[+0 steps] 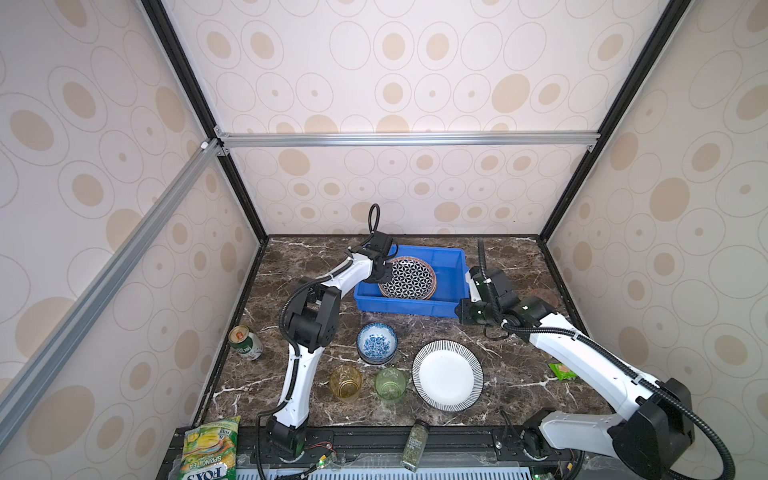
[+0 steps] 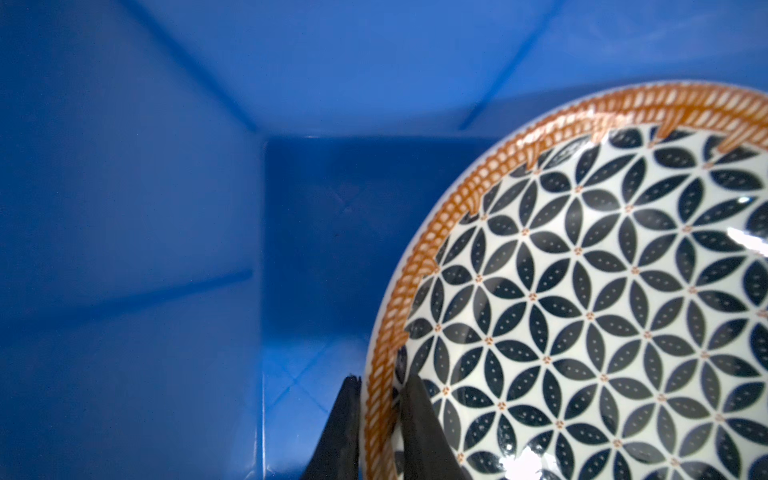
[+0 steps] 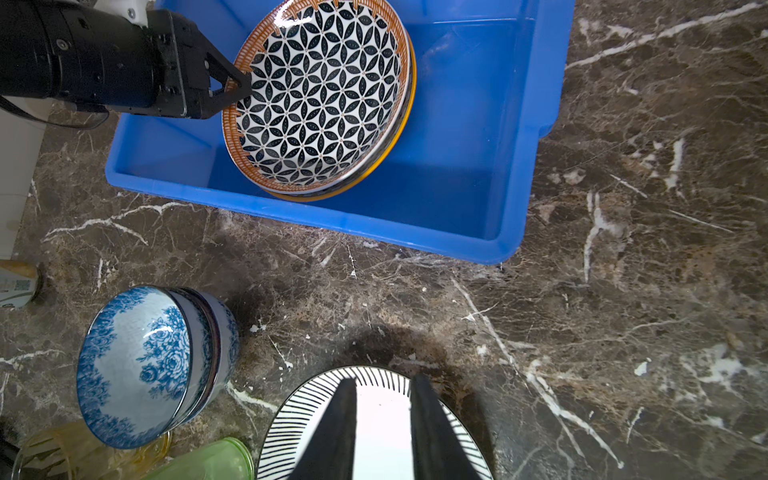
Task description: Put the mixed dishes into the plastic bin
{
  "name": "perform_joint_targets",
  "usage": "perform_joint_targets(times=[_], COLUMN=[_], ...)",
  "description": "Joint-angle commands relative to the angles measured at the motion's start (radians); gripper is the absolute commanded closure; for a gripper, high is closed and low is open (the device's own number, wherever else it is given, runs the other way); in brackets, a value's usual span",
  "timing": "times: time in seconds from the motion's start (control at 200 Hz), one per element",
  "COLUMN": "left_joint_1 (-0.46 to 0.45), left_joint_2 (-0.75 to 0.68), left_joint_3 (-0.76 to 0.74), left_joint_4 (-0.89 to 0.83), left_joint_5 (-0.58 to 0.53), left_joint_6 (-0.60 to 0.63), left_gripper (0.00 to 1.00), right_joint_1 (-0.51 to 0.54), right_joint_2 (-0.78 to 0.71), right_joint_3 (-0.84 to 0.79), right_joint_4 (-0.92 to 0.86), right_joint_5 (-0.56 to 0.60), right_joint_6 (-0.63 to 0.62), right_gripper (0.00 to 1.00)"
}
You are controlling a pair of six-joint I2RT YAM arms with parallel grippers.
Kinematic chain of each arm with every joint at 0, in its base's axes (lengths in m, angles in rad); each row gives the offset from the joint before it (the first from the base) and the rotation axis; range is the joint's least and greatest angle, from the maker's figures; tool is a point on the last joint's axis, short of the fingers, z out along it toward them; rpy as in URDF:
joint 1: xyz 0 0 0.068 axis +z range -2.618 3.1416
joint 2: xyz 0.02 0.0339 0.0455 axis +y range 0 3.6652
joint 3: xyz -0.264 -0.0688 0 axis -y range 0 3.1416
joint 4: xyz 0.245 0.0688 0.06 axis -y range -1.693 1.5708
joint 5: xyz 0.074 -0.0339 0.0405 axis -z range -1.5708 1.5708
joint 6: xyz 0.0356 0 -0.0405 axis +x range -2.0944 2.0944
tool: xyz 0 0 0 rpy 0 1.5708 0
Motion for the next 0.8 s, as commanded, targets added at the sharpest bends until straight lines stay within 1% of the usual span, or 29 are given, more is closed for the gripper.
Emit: perform_joint_targets(times=[0.0,0.11,0.28,0.495,0.625,0.795], left_joint_1=[0.003,0.004,0.004,0.005,0.003,0.004], left_joint_2=[0.008,-0.022,-0.042,-0.074,-0.102,-0.173], left_joint_3=[0.010,0.013,0.028,0.057,0.082,0.055], left_joint_4=[-0.097,-0.089,-0.067,-0.047,-0.055,-0.037], left_joint_5=[-0.062,-0.062,-0.029,0.006,0.019,0.046], left_joint_6=[0.023,0.027,0.031,0.031,0.045,0.063], left_gripper=[0.80,0.79,0.73,0.72,0.70,0.68], right_joint_1=[-0.003,-0.003,-0.003,-0.003,-0.003,-0.003], right_joint_2=[-0.009,-0.005,-0.007,-0.011,-0.005,-0.015], right_joint_3=[0.000,0.007,0.013,0.020,0.030,0.026], right_joint_4=[-0.022,-0.032,-0.043,-0.061,-0.086,-0.109], right_joint_5=[-0.003,-0.001,0.002,0.012,0.022,0.041], right_joint_6=[0.002,-0.003,-0.009,-0.019,-0.033,-0.034], right_gripper=[0.73,0.73,0.73,0.73,0.71,0.71])
